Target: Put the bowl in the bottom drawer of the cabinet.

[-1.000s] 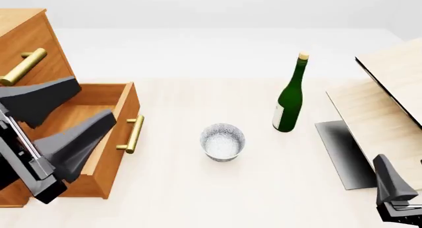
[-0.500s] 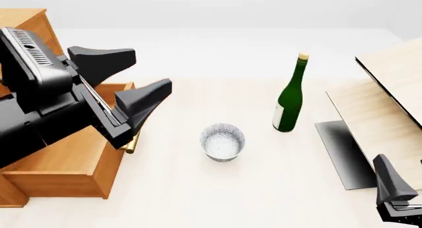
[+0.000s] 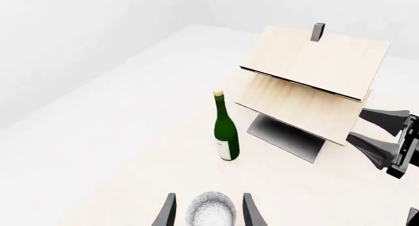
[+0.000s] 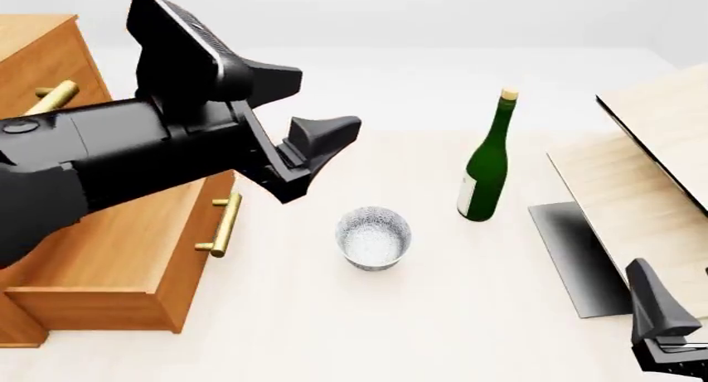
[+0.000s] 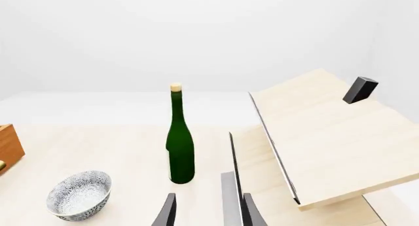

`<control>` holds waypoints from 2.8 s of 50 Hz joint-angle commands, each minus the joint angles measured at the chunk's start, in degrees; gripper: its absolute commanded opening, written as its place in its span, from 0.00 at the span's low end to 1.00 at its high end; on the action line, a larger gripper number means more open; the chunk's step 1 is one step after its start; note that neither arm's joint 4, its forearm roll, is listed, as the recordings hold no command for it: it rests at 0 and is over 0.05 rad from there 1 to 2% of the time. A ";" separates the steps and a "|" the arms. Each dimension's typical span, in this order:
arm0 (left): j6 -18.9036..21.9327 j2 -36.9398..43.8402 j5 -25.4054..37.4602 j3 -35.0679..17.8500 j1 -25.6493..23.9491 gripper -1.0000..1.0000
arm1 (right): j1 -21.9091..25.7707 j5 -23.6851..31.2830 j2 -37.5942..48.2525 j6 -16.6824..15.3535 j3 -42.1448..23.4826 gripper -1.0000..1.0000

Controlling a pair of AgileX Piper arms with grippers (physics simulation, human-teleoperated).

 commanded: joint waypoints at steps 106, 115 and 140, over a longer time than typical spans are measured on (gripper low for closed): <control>-14.26 46.13 18.02 -29.64 0.50 1.00 | 0.03 0.39 -0.39 -0.01 -0.01 1.00; -15.02 47.30 17.61 -29.64 0.90 1.00 | 0.03 0.40 -0.41 -0.01 -0.01 1.00; -17.71 50.35 14.80 -28.45 0.68 1.00 | 0.03 0.40 -0.41 -0.01 -0.01 1.00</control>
